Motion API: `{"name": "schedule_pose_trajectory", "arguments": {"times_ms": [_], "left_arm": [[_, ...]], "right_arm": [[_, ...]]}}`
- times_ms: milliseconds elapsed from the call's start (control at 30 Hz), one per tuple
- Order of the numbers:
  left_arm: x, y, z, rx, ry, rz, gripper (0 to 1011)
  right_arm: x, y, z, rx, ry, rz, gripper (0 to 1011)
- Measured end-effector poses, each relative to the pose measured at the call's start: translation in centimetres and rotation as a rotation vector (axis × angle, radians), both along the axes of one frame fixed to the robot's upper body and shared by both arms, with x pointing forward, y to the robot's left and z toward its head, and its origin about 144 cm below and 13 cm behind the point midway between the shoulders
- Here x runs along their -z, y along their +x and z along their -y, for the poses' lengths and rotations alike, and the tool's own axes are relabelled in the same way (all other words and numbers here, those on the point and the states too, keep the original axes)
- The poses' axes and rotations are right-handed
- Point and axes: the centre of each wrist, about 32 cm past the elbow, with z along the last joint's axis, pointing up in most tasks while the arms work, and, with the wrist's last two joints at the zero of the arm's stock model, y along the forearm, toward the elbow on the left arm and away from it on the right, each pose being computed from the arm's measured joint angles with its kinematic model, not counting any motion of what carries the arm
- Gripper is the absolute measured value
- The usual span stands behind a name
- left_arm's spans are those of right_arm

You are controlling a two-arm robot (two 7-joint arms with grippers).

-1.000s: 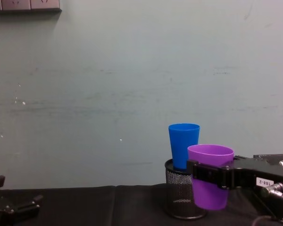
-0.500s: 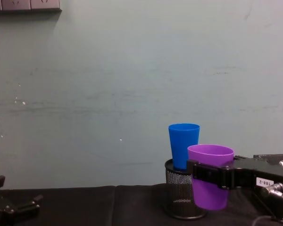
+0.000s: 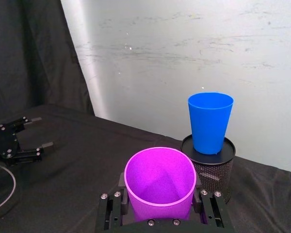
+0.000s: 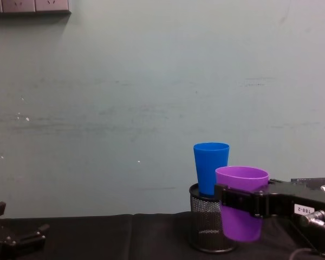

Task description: Pick up one cup with a gripper and tap it against the other cup.

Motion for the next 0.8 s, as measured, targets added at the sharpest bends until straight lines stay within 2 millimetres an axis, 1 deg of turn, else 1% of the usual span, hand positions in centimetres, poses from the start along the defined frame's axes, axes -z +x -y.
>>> {"name": "schedule_pose_trajectory", "arguments": {"times_ms": [800], "left_arm": [[0.00,0.00,0.00,0.000,0.000,0.000,1000]], "right_arm": [[0.00,0.00,0.00,0.000,0.000,0.000,726]]}}
